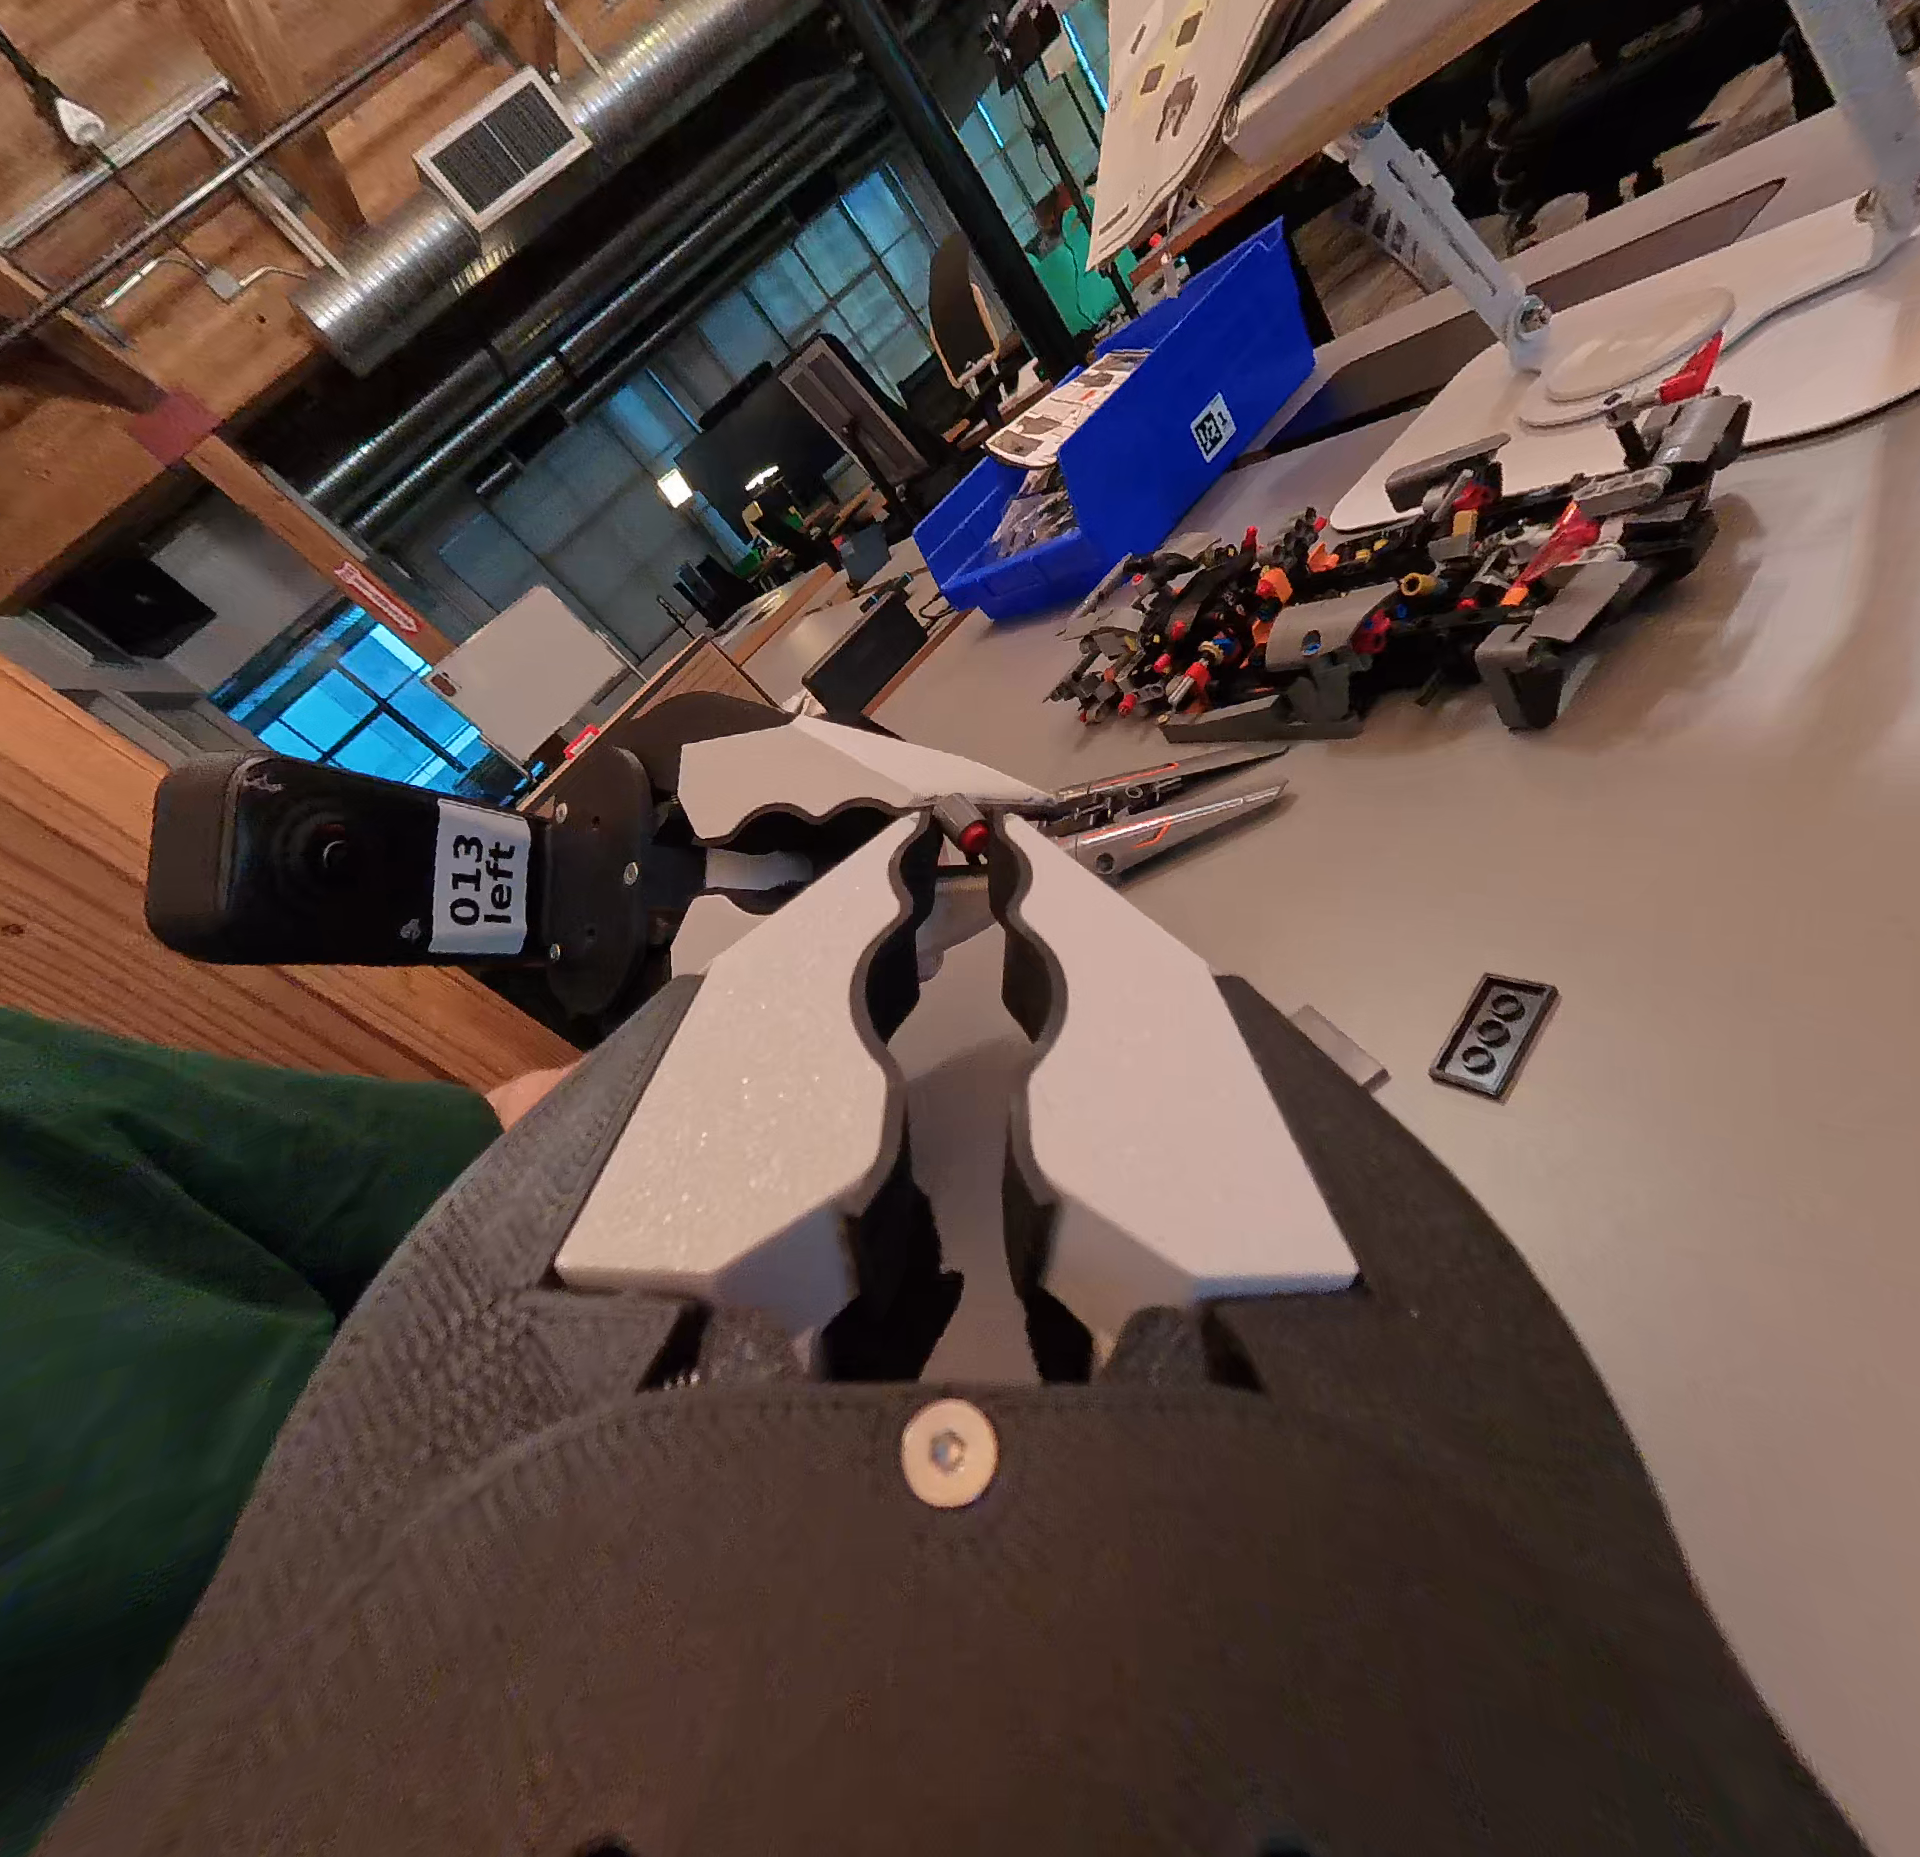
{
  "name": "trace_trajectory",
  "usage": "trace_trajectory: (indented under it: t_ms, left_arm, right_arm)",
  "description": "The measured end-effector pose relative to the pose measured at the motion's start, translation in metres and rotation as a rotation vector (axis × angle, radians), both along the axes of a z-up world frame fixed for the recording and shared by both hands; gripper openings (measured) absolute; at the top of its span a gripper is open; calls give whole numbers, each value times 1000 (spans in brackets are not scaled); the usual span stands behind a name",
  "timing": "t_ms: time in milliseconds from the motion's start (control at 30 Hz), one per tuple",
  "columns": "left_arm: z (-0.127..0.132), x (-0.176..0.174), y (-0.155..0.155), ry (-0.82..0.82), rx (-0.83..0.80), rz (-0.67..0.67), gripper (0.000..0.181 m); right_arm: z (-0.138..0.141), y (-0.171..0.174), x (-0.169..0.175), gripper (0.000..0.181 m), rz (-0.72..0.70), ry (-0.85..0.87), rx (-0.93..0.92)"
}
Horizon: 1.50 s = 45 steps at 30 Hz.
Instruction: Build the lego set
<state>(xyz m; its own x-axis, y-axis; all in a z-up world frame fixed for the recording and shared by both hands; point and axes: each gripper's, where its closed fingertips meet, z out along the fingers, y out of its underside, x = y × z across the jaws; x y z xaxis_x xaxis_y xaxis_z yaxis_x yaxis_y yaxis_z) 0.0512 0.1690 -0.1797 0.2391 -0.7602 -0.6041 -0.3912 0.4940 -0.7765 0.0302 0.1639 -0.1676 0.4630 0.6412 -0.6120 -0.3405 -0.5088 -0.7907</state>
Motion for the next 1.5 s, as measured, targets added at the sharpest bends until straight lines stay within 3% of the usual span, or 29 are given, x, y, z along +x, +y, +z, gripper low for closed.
trace_trajectory:
  t_ms: [333,600,867,1267,1500]
  left_arm:
    - [1,5,-9,-39,-20,-63,8]
    - [8,7,-12,-75,6,-62,8]
    - [12,4,-9,-86,33,-40,12]
    - [18,-8,4,-42,117,42,3]
    - [20,-12,7,-90,-64,-24,2]
  right_arm:
    - [1,-8,5,8,-9,54,-4]
    - [12,-15,23,7,18,362,-46]
    - [17,-5,17,7,80,456,-79]
    - [11,11,1,6,110,462,-139]
    - [11,14,11,15,100,259,-32]
